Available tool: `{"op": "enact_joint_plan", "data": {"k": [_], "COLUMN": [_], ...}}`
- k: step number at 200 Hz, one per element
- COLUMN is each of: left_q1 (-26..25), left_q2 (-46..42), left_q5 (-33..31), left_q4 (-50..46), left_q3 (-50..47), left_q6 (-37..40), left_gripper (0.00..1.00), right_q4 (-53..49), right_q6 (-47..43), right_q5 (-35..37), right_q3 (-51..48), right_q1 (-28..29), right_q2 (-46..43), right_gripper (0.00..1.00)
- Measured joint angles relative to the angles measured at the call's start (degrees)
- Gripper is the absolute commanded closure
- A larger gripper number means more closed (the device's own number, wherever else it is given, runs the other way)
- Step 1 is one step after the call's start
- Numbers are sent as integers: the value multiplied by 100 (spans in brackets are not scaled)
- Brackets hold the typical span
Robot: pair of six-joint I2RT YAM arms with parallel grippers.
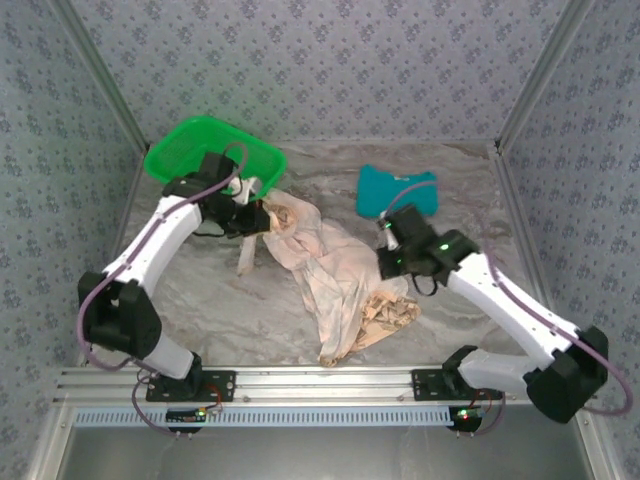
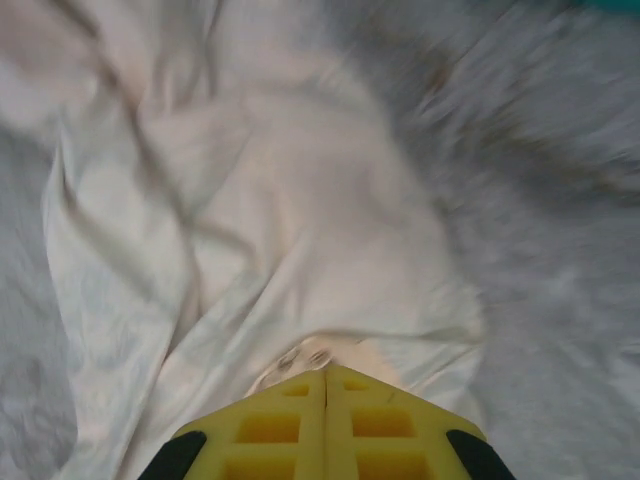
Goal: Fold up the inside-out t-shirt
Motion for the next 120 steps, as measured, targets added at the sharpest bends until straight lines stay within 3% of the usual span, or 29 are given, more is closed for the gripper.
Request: {"op": "enact_joint_plan", "data": {"k": [16,32,55,61,68,72,107,120], "left_q1": [50,238,800,955,1132,1224,2116,2350], "left_q2": [-328,-627,-1069,-1150,-1220,-1241,-1209,-1150], "left_q5": [372,649,916,942,977,990,1021,863], "left_q4": [-22,31,400,474,568,621,1010,966], "left_q3": [129,55,-597,-824,-1110,-1272,-2618,-2774], "left_q6": [-435,-1003,-1827,-1989,-2151,-2227,-2594,-2452], "left_gripper": [100,99,93,82,60,55,40,30], "right_q4": [15,129,345,455,562,610,774,772], "right_q6": [-227,-378,-487,-481,-452,-409,-155,-48], "right_q5": [-317,-597,-807,-857,-905,-911,-901,-793], "right_q3": [144,92,15,-26,-103,-162,-323,-284], "right_q1": [-151,466,2031,2385,2715,2898,3906,4120], "right_q2": [-188,-74,739,1049,1357,1526,2422,2732], "right_gripper": [64,54,49,47,45,44,45,46]}}
